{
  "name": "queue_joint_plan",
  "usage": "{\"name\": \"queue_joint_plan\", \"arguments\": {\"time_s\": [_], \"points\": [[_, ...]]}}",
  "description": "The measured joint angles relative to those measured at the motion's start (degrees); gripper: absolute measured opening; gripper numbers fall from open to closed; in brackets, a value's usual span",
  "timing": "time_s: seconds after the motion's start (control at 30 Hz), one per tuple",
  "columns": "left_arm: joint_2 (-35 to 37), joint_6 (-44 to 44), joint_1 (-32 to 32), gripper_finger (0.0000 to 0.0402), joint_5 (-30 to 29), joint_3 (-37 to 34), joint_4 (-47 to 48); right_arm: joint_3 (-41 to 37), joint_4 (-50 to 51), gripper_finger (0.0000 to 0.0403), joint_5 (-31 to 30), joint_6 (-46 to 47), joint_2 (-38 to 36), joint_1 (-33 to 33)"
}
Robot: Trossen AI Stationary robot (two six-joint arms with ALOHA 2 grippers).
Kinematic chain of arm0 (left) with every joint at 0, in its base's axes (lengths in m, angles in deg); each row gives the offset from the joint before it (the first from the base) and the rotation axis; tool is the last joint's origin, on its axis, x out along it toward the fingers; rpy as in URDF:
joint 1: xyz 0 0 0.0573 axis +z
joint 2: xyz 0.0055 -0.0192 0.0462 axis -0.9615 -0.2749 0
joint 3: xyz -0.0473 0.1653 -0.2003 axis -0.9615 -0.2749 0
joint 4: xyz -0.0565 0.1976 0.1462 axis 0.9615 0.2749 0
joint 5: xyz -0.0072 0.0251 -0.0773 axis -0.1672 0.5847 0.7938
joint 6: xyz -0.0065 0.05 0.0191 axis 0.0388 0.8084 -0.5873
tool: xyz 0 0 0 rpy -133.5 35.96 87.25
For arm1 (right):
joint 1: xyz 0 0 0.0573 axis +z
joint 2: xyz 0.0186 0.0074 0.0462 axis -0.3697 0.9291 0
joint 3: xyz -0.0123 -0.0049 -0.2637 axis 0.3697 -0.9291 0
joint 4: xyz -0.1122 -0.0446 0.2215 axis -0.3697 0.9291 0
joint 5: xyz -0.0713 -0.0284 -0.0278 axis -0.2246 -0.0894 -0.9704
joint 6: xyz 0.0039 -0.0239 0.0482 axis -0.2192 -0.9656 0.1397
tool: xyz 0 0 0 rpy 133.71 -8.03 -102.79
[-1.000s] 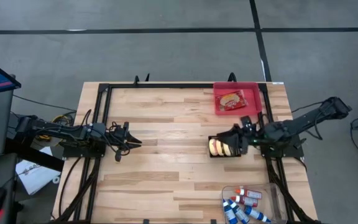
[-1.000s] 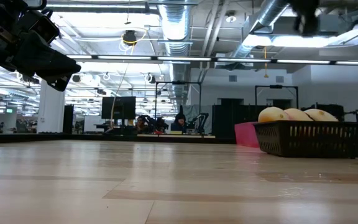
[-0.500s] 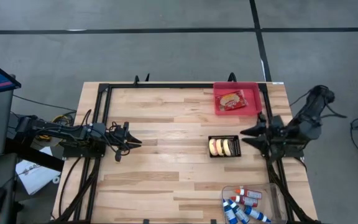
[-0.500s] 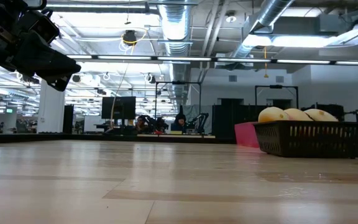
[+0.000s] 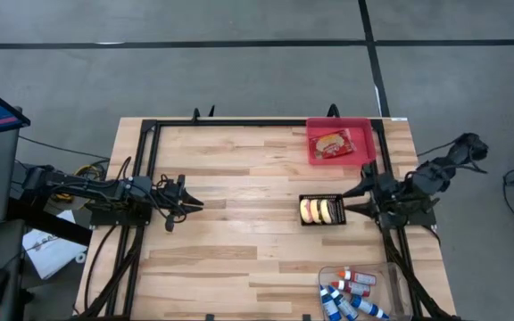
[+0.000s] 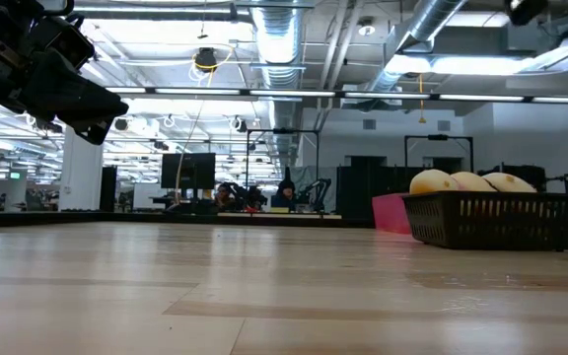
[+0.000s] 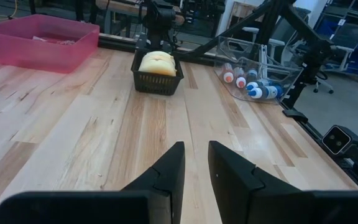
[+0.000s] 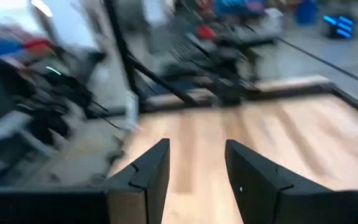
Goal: Pick & Place Food Item
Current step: Return to Home Position
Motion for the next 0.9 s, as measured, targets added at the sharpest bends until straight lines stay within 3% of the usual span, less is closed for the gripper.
{"name": "queue_joint_plan", "arguments": {"time_s": [0.13,0.27,0.43,0.7,0.8,0.9], "points": [[-0.01,0.00,0.01,0.0068,-0.01,0.00,-0.05,-13.08,-16.22,0.0148,8.80,-1.91,-9.26,-3.03],[-0.01,0.00,0.00,0.0068,-0.01,0.00,-0.11,-22.11,-19.41,0.0148,11.66,-0.80,-16.59,-6.38],[0.01,0.00,-0.01,0.0068,0.01,0.00,-0.13,-28.01,-18.29,0.0147,15.11,-1.29,-27.05,-10.30],[-0.05,0.00,-0.01,0.0068,0.01,0.00,-0.81,-33.24,-20.23,0.0137,23.35,-4.24,-27.09,-18.64],[-0.05,0.00,0.00,0.0068,-0.01,0.00,-0.89,-35.04,-21.75,0.0131,29.45,-4.85,-27.09,-22.28],[-0.03,0.00,0.01,0.0068,-0.01,0.00,-0.85,-35.69,-18.74,0.0125,32.17,-5.34,-27.09,-25.45]]}}
